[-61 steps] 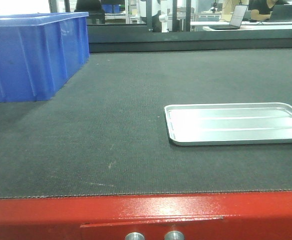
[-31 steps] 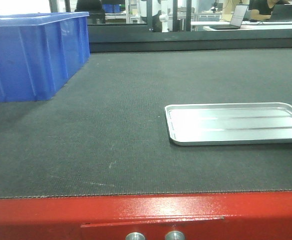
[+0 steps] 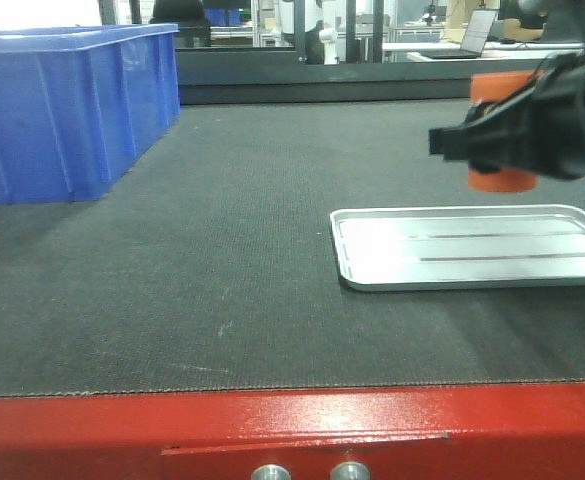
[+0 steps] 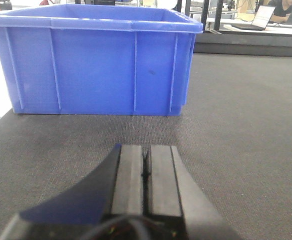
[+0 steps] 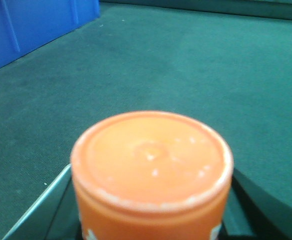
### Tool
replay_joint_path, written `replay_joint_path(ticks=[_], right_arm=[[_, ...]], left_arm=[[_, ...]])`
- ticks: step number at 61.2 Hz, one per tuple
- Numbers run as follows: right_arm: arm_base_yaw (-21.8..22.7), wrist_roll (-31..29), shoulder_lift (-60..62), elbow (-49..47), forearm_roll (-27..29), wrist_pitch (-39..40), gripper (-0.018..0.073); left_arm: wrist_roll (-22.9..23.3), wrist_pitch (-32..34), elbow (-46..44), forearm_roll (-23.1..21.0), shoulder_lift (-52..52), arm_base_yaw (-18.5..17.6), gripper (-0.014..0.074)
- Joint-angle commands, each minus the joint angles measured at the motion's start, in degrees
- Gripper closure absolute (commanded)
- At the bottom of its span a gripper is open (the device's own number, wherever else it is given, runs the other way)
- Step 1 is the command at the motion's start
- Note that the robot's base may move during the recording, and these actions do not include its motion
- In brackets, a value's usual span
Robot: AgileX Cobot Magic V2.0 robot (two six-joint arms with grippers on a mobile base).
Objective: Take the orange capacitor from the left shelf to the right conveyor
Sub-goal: 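Lower the orange cylinder with the right gripper onto the metal tray, then open the right gripper and release the cylinder on the tray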
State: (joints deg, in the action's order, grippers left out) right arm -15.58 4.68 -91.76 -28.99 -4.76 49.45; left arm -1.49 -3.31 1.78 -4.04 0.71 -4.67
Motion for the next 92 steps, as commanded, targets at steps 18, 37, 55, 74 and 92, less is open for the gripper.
replay_joint_path(ticks=[18,37,55,74,92], right_arm=[[5.08,-0.22,-8.54,-1.06,-5.32,14.52,0.0448],[5.10,-0.22,-11.81,-1.18,-5.45,14.85,0.0429],[5.10,-0.22,-11.81,-1.18,-5.45,14.10,-0.0078],[5.10,-0.12,-4.70,-1.18,-5.45,4.29,-0.0060],[4.19,6.78,11.88,-1.18,-6.05,-11.95,-0.0060]], left_arm=[[0.09,5.01,-0.25,-0.20,0.65,0.06,0.0723],[0.09,5.01,-0.25,-0.20,0.65,0.06,0.0723],[0.09,5.01,-0.25,-0.20,0.65,0.06,0.0723],[0.09,5.01,-0.25,-0.20,0.65,0.06,0.0723],[0.09,5.01,-0.25,-0.20,0.65,0.06,0.0723]])
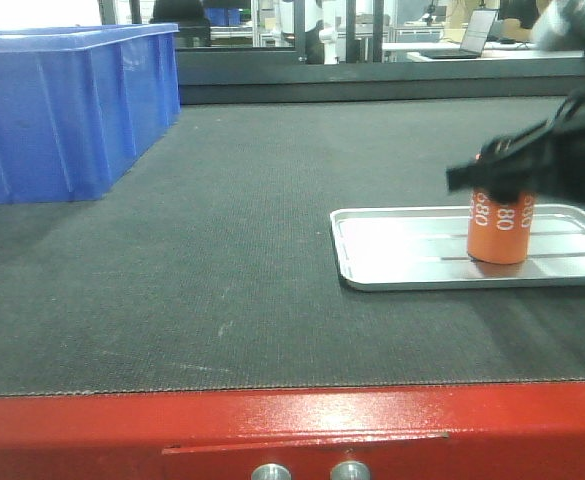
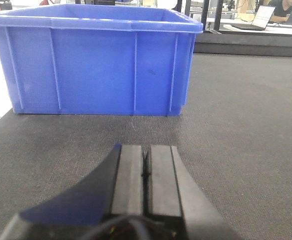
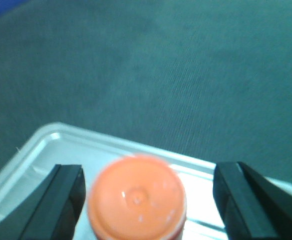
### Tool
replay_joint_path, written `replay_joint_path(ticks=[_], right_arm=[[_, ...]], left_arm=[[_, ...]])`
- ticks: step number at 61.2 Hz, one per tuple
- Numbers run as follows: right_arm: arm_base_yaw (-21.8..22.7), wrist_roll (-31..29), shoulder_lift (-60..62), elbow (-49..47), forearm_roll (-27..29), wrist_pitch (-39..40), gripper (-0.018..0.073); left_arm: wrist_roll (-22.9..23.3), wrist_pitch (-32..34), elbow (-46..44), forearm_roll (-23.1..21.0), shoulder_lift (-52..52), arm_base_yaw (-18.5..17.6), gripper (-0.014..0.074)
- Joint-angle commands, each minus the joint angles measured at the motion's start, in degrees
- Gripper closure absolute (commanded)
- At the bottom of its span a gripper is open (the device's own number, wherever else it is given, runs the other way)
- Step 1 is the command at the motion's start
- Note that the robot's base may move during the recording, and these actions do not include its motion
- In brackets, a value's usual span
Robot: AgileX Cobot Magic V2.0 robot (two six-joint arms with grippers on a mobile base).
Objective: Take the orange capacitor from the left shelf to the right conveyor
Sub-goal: 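Open the right gripper and release the cylinder on the tray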
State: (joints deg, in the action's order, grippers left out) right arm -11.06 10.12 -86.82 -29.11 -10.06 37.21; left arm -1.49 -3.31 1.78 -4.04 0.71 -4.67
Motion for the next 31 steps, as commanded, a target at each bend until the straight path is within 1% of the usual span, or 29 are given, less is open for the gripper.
replay_joint_path(ticks=[1,9,14,18,26,27,31], right_arm=[[-0.59,1.34,8.45,-1.06,-0.92,-0.65,-0.0060],[-2.86,1.40,18.62,-1.06,-1.05,-8.16,-0.0038],[-4.31,1.49,24.19,-1.06,-0.93,-14.26,0.0024],[-5.42,1.49,28.51,-1.06,-0.81,-19.67,0.0105],[-6.02,1.49,37.11,-1.06,-0.81,-30.78,0.0338],[-6.02,1.49,37.93,-1.06,-0.81,-31.73,0.0377],[-6.02,1.49,41.56,-1.06,-0.81,-36.07,0.0483]], left_arm=[[0.09,5.01,-0.25,-0.20,0.65,0.06,0.0723],[0.09,5.01,-0.25,-0.20,0.65,0.06,0.0723],[0.09,5.01,-0.25,-0.20,0.65,0.06,0.0723],[0.09,5.01,-0.25,-0.20,0.65,0.06,0.0723],[0.09,5.01,-0.25,-0.20,0.65,0.06,0.0723],[0.09,5.01,-0.25,-0.20,0.65,0.06,0.0723],[0.09,5.01,-0.25,-0.20,0.65,0.06,0.0723]])
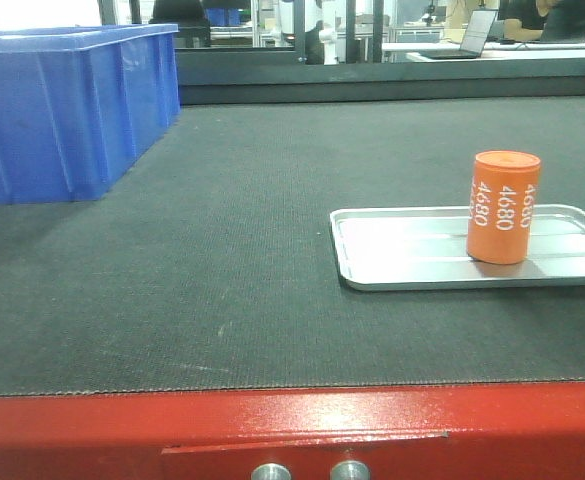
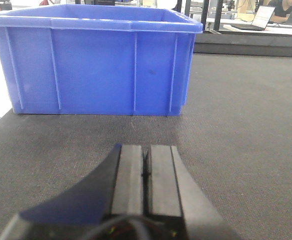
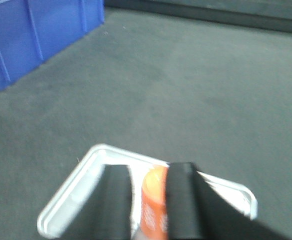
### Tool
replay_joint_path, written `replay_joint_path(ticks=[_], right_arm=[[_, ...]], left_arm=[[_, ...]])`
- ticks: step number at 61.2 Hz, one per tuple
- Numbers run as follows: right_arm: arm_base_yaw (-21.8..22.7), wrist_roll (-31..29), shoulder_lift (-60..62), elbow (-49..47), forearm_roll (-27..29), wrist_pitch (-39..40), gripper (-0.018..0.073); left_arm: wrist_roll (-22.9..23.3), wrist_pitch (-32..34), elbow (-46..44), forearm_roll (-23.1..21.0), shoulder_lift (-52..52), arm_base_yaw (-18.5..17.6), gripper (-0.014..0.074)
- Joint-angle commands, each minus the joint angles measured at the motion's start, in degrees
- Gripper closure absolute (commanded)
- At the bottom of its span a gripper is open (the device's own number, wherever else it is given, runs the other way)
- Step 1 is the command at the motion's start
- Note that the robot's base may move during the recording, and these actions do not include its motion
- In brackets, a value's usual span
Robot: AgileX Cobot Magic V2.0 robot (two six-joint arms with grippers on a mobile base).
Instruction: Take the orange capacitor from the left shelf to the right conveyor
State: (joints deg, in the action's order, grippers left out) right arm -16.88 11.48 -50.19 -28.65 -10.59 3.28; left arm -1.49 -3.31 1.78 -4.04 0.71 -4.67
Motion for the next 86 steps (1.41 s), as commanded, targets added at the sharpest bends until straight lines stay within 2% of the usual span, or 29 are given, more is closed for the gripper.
replay_joint_path(ticks=[1,7,16,49,54,60,71,78,86], right_arm=[[-0.20,0.12,5.64,-1.51,-0.27,-2.86,0.0513],[-0.20,0.12,10.82,-1.51,-0.21,-6.88,0.0512],[-0.20,0.12,14.52,-1.51,-0.21,-7.20,0.0512],[0.43,-0.50,16.08,-0.84,-0.32,-7.16,0.0512],[3.17,-3.04,19.81,1.49,3.28,-7.28,0.0512],[8.91,-6.94,26.25,6.59,8.91,-7.21,0.0512],[17.65,-8.67,40.72,18.11,10.59,-7.17,0.0512],[19.95,-8.67,48.29,23.99,10.59,-6.47,0.0512],[20.02,-8.62,51.31,27.95,10.59,-4.21,0.0512]], left_arm=[[0.09,5.01,-0.25,-0.20,0.65,0.06,0.0723],[0.09,5.01,-0.25,-0.20,0.65,0.06,0.0723],[0.09,5.01,-0.25,-0.20,0.65,0.06,0.0723],[0.09,5.01,-0.25,-0.20,0.65,0.06,0.0723],[0.09,5.01,-0.25,-0.20,0.65,0.06,0.0723],[0.09,5.01,-0.25,-0.20,0.65,0.06,0.0723],[0.09,5.01,-0.25,-0.20,0.65,0.06,0.0723],[0.09,5.01,-0.25,-0.20,0.65,0.06,0.0723],[0.09,5.01,-0.25,-0.20,0.65,0.06,0.0723]])
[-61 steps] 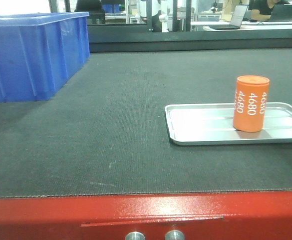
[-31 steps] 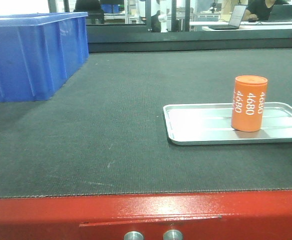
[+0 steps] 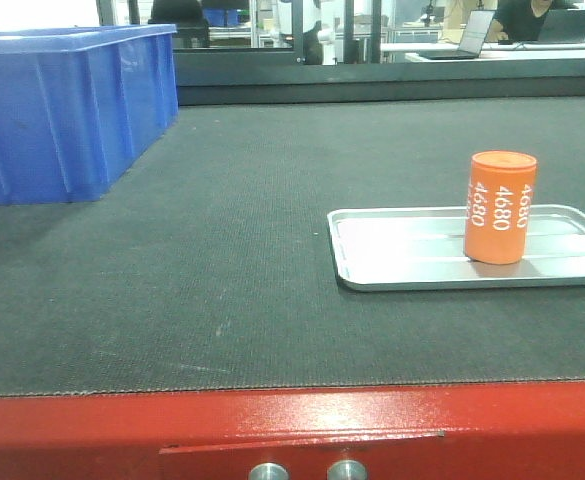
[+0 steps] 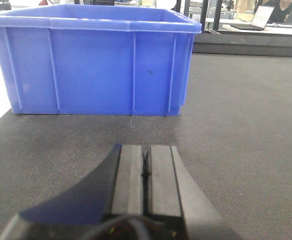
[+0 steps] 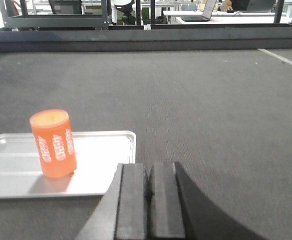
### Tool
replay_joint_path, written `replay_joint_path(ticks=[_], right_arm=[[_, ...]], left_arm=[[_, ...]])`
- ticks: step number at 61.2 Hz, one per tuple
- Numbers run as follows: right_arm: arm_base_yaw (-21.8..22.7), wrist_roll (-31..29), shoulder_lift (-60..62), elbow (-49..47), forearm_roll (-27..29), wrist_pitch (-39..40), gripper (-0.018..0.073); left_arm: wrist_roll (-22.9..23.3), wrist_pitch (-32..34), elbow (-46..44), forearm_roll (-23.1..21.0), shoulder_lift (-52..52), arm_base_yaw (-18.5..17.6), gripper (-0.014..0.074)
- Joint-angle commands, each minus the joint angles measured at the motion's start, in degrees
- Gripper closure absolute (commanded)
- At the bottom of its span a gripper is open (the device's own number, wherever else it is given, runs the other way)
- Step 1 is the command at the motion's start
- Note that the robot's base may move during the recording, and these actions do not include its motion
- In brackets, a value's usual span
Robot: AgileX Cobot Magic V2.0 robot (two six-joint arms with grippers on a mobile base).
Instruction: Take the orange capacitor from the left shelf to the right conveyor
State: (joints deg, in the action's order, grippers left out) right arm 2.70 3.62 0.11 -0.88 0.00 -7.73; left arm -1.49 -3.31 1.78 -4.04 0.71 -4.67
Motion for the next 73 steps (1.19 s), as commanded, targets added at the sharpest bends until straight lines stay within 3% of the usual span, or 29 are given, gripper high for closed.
replay_joint_path(ticks=[1,73], right_arm=[[0.44,-0.75,0.91,0.50,0.00,7.06,0.0512],[0.44,-0.13,0.91,2.27,0.00,7.73,0.0512]], left_arm=[[0.09,5.01,-0.25,-0.20,0.65,0.06,0.0723],[0.09,5.01,-0.25,-0.20,0.54,0.06,0.0723]])
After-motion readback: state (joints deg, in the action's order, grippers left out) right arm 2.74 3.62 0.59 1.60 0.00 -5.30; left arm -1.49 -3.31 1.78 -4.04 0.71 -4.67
